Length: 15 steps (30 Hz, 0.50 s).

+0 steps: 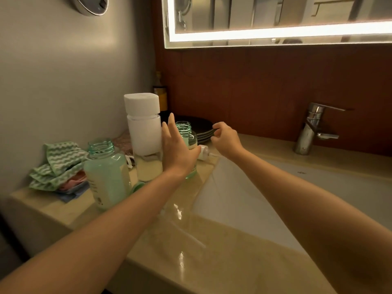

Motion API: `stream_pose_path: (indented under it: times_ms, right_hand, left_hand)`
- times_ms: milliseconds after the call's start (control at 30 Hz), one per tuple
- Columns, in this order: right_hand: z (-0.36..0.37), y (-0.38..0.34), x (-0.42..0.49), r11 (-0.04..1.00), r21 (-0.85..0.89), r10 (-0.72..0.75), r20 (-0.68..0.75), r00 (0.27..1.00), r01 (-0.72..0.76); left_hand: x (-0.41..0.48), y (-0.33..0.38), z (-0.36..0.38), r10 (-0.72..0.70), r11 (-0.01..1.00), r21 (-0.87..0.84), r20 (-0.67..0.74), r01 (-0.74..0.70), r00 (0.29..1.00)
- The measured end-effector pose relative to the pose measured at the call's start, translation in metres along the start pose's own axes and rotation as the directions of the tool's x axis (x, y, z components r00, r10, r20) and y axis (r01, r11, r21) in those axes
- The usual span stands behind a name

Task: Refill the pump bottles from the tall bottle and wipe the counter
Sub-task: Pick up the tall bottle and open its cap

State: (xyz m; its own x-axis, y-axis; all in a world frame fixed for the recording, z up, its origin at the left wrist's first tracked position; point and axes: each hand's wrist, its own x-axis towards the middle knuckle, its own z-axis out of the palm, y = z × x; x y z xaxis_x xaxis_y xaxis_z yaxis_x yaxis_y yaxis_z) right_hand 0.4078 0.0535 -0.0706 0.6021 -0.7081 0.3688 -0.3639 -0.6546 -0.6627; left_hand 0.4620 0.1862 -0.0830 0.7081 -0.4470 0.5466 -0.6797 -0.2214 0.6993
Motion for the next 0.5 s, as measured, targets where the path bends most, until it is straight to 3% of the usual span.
stream_pose_path:
  times_ms: [233, 367, 500]
  right_hand:
    - [-0.029, -0.044, -0.028, 0.988, 0.119, -0.07, -0.244, 0.967, 0.101]
    - [-0.032, -0.075, -0.048, 0.957, 0.224, -0.098, -0.346, 0.933, 0.184]
    - [-0.019, -0.105, -0.069, 0.925, 0.331, -0.078, -0.316, 0.946, 0.186]
  left_hand:
    - [-0.025, 0.019, -0.029, -0.043, 0.994, -0.094, 0.112, 0.053, 0.993]
    - [-0.03, 0.027, -0.061, -0.021, 0.996, -0.091, 0.039, 0.024, 0.999]
    - [-0.031, 0.027, -0.096, -0.023, 0.999, -0.049, -0.07, 0.019, 0.997]
